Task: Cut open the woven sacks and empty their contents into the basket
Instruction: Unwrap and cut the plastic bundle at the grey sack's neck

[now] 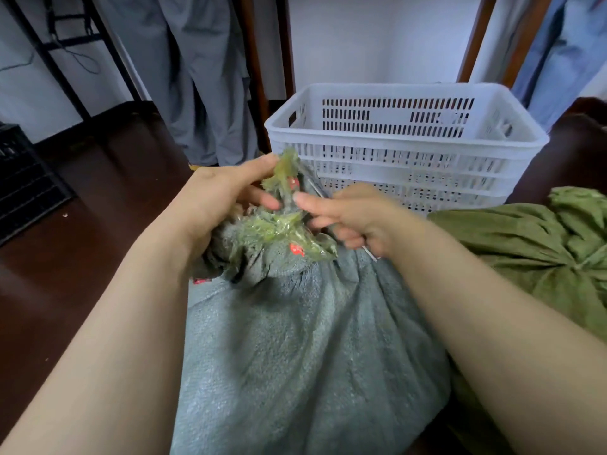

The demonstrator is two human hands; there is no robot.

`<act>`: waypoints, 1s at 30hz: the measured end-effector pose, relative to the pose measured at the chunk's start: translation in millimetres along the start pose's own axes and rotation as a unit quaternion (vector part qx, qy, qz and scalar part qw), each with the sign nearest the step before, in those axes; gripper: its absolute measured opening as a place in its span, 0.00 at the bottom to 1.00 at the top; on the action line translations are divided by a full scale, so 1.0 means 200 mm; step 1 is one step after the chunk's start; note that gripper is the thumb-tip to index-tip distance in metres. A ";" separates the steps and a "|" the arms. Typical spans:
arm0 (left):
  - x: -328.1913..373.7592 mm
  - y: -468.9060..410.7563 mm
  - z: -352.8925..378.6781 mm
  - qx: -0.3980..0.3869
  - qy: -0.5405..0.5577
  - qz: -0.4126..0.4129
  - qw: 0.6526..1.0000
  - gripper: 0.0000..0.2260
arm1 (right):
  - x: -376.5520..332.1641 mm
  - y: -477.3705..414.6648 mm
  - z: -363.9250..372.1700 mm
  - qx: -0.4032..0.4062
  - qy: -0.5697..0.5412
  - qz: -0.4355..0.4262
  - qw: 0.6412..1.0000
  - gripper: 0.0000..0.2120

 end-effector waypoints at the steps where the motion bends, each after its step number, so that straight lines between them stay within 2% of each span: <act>1: 0.01 0.01 0.01 -0.003 0.012 -0.001 1.000 0.16 | 0.01 -0.01 0.03 -0.003 -0.008 0.002 1.000 0.24; 4: 0.00 0.01 0.02 -0.028 0.038 0.011 0.999 0.15 | 0.03 -0.03 0.05 0.020 -0.070 -0.003 0.997 0.13; 6: -0.01 0.02 0.01 -0.050 0.020 0.018 0.998 0.23 | 0.03 -0.03 0.01 0.062 -0.093 -0.011 0.994 0.10; 8: -0.01 0.02 0.02 -0.055 -0.066 0.034 0.996 0.22 | 0.02 -0.04 -0.05 0.110 -0.113 -0.019 0.987 0.15; 11: 0.00 -0.01 0.03 -0.039 -0.225 0.047 0.972 0.09 | 0.03 -0.05 -0.06 0.159 -0.143 -0.029 0.977 0.28; 12: 0.00 -0.02 0.03 -0.017 -0.298 0.049 0.953 0.08 | 0.04 -0.04 -0.05 0.163 -0.149 -0.028 0.975 0.30; 14: 0.03 -0.04 0.03 0.046 -0.477 0.054 0.876 0.06 | 0.05 -0.05 -0.02 0.170 -0.167 -0.025 0.971 0.32; 15: 0.05 -0.04 0.05 0.068 -0.543 0.057 0.835 0.08 | 0.05 -0.06 -0.02 0.175 -0.178 -0.025 0.968 0.31; 16: 0.08 -0.04 0.08 0.084 -0.564 0.075 0.818 0.10 | 0.05 -0.07 -0.01 0.180 -0.188 -0.025 0.965 0.29; 17: 0.12 -0.03 0.12 0.096 -0.536 0.110 0.832 0.12 | 0.04 -0.08 -0.01 0.181 -0.197 -0.025 0.963 0.26; 19: 0.19 0.00 0.18 0.110 -0.389 0.176 0.898 0.13 | 0.02 -0.09 0.00 0.177 -0.214 -0.026 0.960 0.15; 20: 0.20 0.01 0.20 0.112 -0.330 0.191 0.918 0.14 | 0.01 -0.09 0.01 0.174 -0.227 -0.026 0.958 0.10; 21: 0.20 0.01 0.22 0.108 -0.311 0.196 0.924 0.17 | 0.00 -0.08 0.01 0.170 -0.242 -0.025 0.955 0.08; 25: 0.07 -0.05 0.25 0.068 -0.389 0.124 0.910 0.30 | 0.01 -0.06 -0.01 0.169 -0.239 -0.022 0.956 0.10; 30: 0.07 -0.05 0.22 0.066 -0.369 0.111 0.920 0.37 | 0.01 -0.07 -0.05 0.206 -0.190 -0.048 0.959 0.10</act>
Point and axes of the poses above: each hand's wrist, its own y-axis away from the middle knuckle, its own z-axis out of the palm, x = y × z, the point moved 5 cm from there along -y, towards the middle knuckle, and after that the axes turned 6 degrees about -z, right-handed, at the moved point
